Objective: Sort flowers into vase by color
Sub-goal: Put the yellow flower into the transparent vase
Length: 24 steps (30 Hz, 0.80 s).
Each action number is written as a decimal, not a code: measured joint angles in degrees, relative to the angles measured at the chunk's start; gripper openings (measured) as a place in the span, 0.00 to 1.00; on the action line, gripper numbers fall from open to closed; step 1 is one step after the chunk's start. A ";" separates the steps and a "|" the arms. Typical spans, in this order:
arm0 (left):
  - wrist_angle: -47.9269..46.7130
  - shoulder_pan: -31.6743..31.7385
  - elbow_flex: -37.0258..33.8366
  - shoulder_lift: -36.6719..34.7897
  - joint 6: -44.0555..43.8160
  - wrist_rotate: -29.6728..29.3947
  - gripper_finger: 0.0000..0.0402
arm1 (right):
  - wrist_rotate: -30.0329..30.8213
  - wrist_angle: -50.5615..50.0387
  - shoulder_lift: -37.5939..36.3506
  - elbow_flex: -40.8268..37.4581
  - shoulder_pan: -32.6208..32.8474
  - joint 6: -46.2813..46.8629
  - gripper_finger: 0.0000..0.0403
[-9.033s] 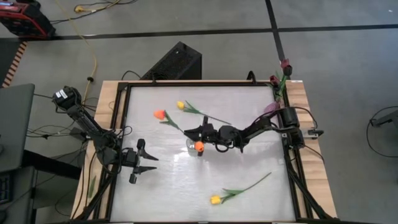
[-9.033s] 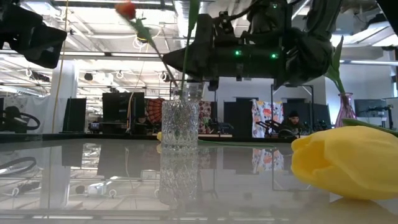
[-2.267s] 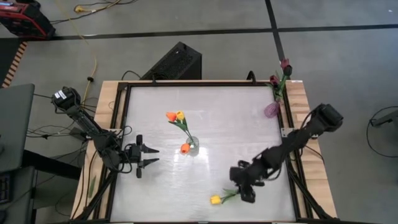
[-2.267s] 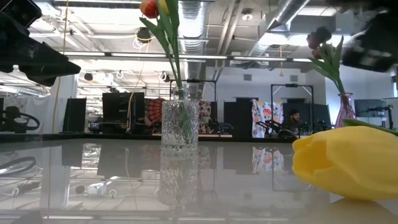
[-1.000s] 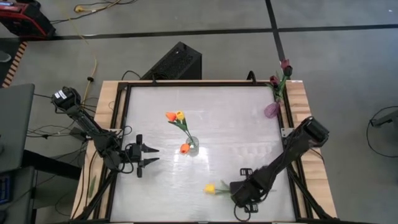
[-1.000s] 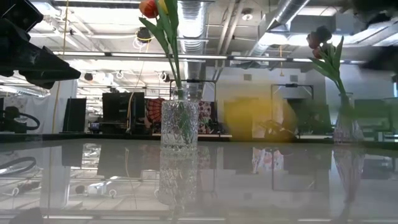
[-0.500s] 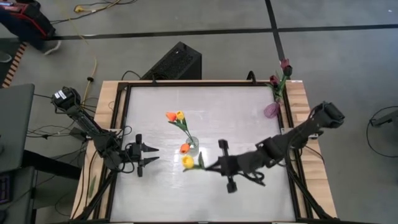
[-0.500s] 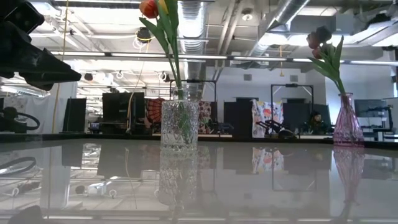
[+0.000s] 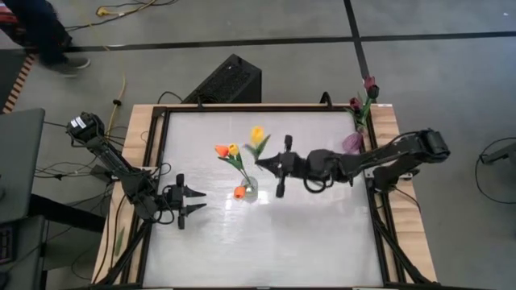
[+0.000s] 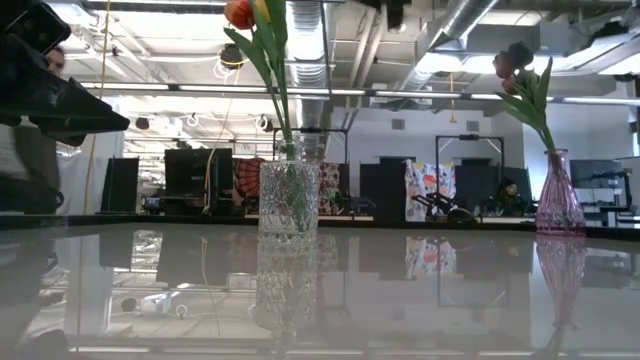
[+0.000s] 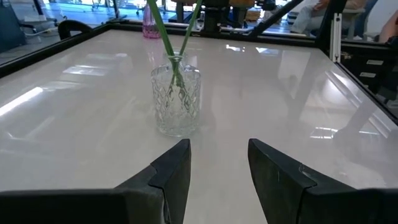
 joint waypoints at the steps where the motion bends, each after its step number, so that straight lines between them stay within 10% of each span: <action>1: -0.01 0.00 0.00 0.00 0.00 0.04 0.37 | -1.22 4.90 -0.04 -2.58 -1.11 1.44 0.04; 24: -1.69 0.00 0.00 0.00 -0.93 -1.29 0.37 | -1.14 34.77 12.07 -10.86 -1.64 8.51 0.04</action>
